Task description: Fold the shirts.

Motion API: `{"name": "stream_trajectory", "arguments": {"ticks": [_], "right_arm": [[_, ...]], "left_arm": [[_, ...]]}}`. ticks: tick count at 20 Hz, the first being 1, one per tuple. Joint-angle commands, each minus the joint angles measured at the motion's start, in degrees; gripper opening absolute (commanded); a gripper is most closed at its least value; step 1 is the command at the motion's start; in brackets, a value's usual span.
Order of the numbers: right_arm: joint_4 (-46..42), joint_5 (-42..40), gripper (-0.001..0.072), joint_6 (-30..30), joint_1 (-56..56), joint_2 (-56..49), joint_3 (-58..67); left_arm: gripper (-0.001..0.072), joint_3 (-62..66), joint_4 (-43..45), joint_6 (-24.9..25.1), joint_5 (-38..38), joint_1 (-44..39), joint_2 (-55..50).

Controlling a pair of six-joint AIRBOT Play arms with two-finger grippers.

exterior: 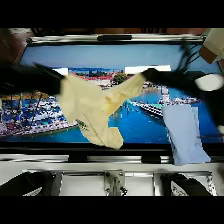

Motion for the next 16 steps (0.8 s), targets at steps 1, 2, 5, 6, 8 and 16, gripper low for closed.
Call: {"name": "stream_trajectory", "arguments": {"ticks": [1,2,5,6,8,16], "right_arm": [[-5.44,-5.18,0.0067,-1.51,-5.57,16.52,12.94],[-5.55,-7.04,0.0067,-1.49,-6.19,21.03,14.82],[-6.38,-8.98,0.0067,-0.07,-6.25,30.75,16.02],[-8.02,-8.63,0.0067,1.4,-6.27,32.41,16.02],[-13.77,-7.56,0.0067,5.95,-6.27,34.01,16.02],[-34.75,14.01,0.0067,11.52,-6.27,28.59,15.93]], "left_arm": [[0.003,21.35,-3.23,1.44,5.38,0.55,3.65],[0.003,22.53,-7.13,1.46,10.1,0.55,6.47],[0.0029,16.92,-10.75,1.46,18.51,0.7,14.8],[0.0029,14.78,-8.72,1.42,18.56,0.68,16.72],[0.0029,11.37,-4.37,0.81,17.99,0.68,18.93],[0.003,10.67,11.32,4.09,1.49,0.68,17.0]]}}
